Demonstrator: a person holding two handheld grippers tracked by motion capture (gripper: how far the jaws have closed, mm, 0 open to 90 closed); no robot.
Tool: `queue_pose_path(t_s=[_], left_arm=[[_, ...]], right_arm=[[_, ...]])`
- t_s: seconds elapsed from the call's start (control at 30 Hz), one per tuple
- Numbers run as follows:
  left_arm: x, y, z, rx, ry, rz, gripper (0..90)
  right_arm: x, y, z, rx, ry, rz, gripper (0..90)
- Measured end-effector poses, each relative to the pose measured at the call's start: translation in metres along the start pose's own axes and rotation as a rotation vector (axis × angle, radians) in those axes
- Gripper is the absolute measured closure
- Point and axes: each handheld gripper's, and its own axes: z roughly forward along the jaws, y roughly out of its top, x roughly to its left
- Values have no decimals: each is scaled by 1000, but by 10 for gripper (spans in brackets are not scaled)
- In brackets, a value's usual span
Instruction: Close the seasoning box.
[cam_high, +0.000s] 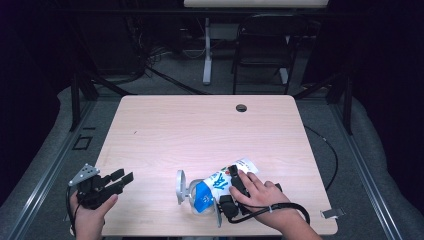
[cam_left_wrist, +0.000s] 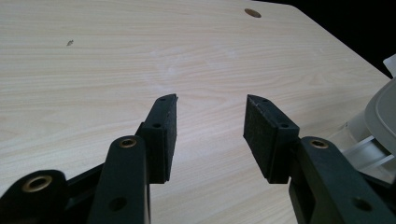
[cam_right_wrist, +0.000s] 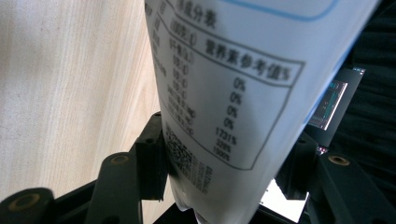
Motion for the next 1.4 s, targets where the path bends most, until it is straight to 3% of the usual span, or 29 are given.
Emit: queue_pose_path(t_s=[1.3,1.4], left_arm=[[2,-1,0,1,28,1,522],[2,-1,0,0,31,-1,520]], right_arm=[[-2,2,-2,22,-5,-34,465],[-1,1,0,-2,-2,-16,465]])
